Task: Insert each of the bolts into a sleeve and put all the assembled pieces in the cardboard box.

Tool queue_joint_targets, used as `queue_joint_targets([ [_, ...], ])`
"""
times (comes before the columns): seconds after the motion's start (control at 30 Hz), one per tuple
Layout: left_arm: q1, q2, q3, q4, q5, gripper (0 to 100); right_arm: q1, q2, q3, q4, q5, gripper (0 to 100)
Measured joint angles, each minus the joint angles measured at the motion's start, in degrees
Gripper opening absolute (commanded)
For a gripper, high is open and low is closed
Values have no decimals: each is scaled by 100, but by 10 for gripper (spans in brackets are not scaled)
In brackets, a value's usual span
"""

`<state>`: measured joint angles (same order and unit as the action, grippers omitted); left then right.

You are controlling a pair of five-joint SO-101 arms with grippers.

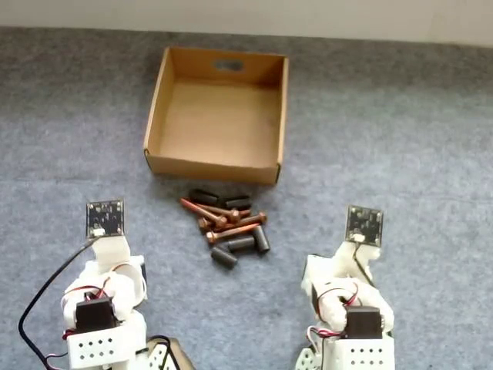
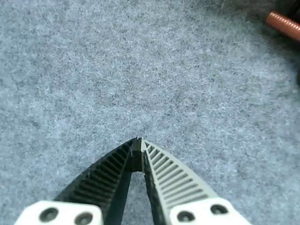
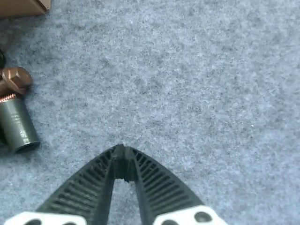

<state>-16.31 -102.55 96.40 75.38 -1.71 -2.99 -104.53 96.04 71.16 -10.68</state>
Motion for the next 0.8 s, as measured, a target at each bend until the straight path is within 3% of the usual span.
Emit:
queue_joint_targets([
  [0.8, 0, 0, 0, 0, 0, 8, -484, 0, 0, 0, 0, 13],
])
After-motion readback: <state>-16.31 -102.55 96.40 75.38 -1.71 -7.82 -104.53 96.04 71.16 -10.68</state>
